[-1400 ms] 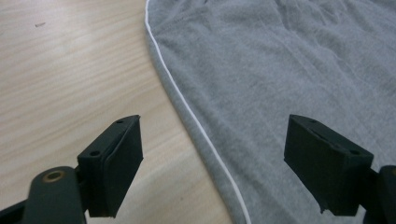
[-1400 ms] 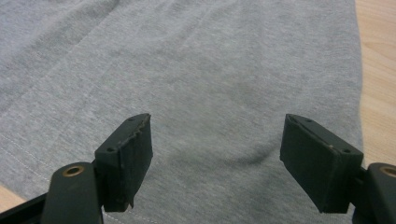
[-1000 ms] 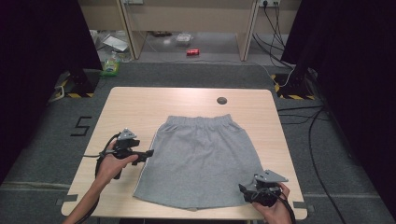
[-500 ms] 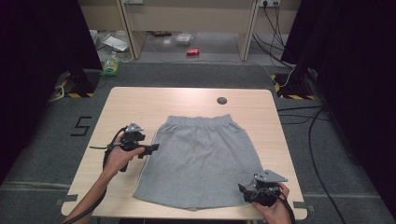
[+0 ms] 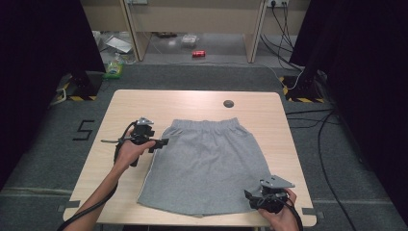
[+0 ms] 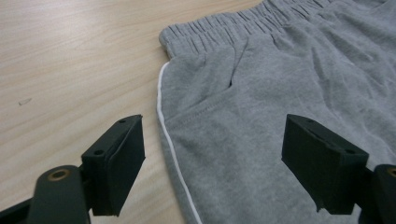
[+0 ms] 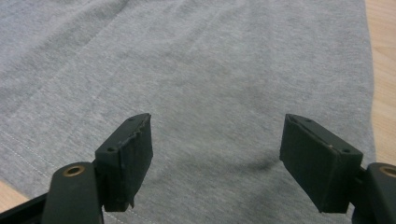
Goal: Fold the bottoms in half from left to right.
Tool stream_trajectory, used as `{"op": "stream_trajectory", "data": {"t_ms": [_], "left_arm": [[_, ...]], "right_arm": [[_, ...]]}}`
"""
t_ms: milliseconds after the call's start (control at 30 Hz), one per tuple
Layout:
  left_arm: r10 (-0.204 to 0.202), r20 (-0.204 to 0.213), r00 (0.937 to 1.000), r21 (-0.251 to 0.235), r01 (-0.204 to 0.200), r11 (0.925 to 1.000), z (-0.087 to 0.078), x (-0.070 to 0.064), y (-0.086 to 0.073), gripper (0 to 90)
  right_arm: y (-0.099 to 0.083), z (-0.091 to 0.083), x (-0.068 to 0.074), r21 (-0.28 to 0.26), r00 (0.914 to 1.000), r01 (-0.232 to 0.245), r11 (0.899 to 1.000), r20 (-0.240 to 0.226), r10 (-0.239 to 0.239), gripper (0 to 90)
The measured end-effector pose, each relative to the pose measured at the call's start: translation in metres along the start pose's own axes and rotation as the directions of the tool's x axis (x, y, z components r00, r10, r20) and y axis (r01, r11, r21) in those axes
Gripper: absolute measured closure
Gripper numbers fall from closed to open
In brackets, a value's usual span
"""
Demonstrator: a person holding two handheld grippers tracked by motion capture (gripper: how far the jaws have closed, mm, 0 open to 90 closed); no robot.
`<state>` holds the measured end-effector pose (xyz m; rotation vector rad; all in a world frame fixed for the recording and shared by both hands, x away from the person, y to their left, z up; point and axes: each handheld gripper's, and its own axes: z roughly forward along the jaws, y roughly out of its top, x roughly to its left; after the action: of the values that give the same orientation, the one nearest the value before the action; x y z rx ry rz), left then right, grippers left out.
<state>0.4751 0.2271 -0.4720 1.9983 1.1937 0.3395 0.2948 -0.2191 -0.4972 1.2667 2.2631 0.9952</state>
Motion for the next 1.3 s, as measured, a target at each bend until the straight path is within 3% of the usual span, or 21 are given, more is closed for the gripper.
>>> {"op": "stream_trajectory", "data": {"t_ms": [433, 1000, 1200, 1300], "left_arm": [[-0.035, -0.031, 0.9989, 0.003, 0.035, 0.9994, 0.031, 0.011, 0.021, 32.8], [-0.024, -0.073, 0.9970, 0.045, 0.027, 0.9986, 0.069, 0.012, 0.038, 55.3], [-0.041, -0.085, 0.9955, 0.052, 0.045, 0.9976, 0.079, 0.016, 0.042, 56.5], [-0.025, -0.094, 0.9952, 0.068, 0.032, 0.9972, 0.084, 0.014, 0.043, 56.5]], "right_arm": [[0.004, 0.002, 0.007, -0.012, 0.9995, 0.007, 1.000, -0.030, -0.007, 25.8], [0.007, 0.007, 0.014, -0.018, 0.9986, 0.025, 1.000, -0.046, -0.026, 26.1], [0.008, 0.009, 0.017, -0.016, 0.9980, 0.028, 0.999, -0.056, -0.029, 26.2], [0.010, 0.010, 0.019, -0.026, 0.9977, 0.034, 0.999, -0.057, -0.035, 26.4]]}}
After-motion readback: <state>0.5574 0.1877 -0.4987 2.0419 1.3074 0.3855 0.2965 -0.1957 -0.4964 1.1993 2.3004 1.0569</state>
